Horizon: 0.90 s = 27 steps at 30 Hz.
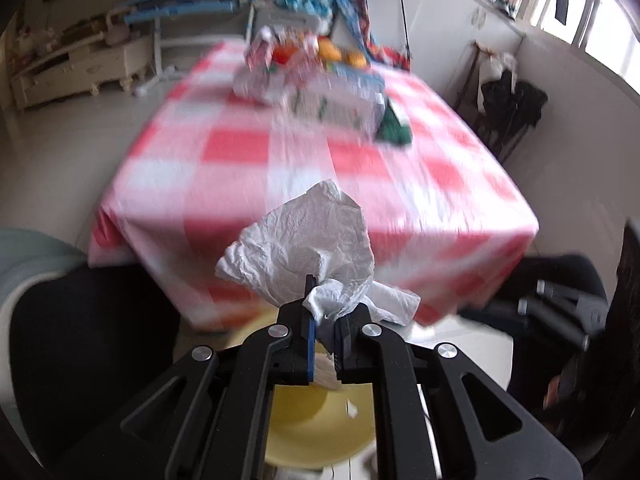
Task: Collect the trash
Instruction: 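Drop the tissues from both grippers into the yellow basin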
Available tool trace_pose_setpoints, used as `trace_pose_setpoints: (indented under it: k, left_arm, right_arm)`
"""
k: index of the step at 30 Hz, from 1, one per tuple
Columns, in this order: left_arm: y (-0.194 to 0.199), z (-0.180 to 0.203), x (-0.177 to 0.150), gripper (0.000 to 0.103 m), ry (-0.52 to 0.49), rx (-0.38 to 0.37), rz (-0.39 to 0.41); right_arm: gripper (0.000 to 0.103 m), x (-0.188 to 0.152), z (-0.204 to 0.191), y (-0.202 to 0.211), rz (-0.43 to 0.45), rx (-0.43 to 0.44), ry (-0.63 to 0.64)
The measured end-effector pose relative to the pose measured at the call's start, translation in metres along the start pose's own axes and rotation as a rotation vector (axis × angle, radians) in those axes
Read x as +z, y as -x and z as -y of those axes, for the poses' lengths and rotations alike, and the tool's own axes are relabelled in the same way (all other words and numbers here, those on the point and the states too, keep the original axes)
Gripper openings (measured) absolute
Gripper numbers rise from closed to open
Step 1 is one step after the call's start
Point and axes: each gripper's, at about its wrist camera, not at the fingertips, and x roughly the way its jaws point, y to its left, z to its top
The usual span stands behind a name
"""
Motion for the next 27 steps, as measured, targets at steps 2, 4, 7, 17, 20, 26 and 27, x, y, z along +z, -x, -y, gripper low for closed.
trace_pose_setpoints:
  k: [2,4,7,17,20,26,27]
  left_arm:
    - [-0.005,0.002,-0.008,0.008,-0.008,-0.005,-0.053]
    - [-0.008,0.001,-0.018,0.008,-0.017,0.005,-0.098]
    - [-0.003,-0.006,-0.019,0.013,0.009,0.020,-0.091]
    - [0.030,-0.027,0.015,0.063,0.061,0.161,0.140]
    - [0.029,-0.034,0.015,0.064,0.089,0.174,0.158]
    - [0.024,-0.043,0.009,0.066,0.117,0.181,0.169]
    - [0.025,-0.044,0.009,0.067,0.120,0.180,0.176]
  right_arm:
    - [0.058,0.002,0.005,0.000,0.008,-0.010,-0.026]
    - [0.062,0.005,0.012,0.001,0.022,-0.027,-0.060]
    - [0.068,0.006,0.020,0.003,0.047,-0.052,-0.112]
    - [0.079,0.005,0.033,0.011,0.086,-0.125,-0.203]
    - [0.080,0.005,0.029,0.010,0.085,-0.134,-0.191]
    - [0.080,0.007,0.021,0.007,0.082,-0.146,-0.157]
    - [0.080,0.007,0.020,0.007,0.082,-0.146,-0.151]
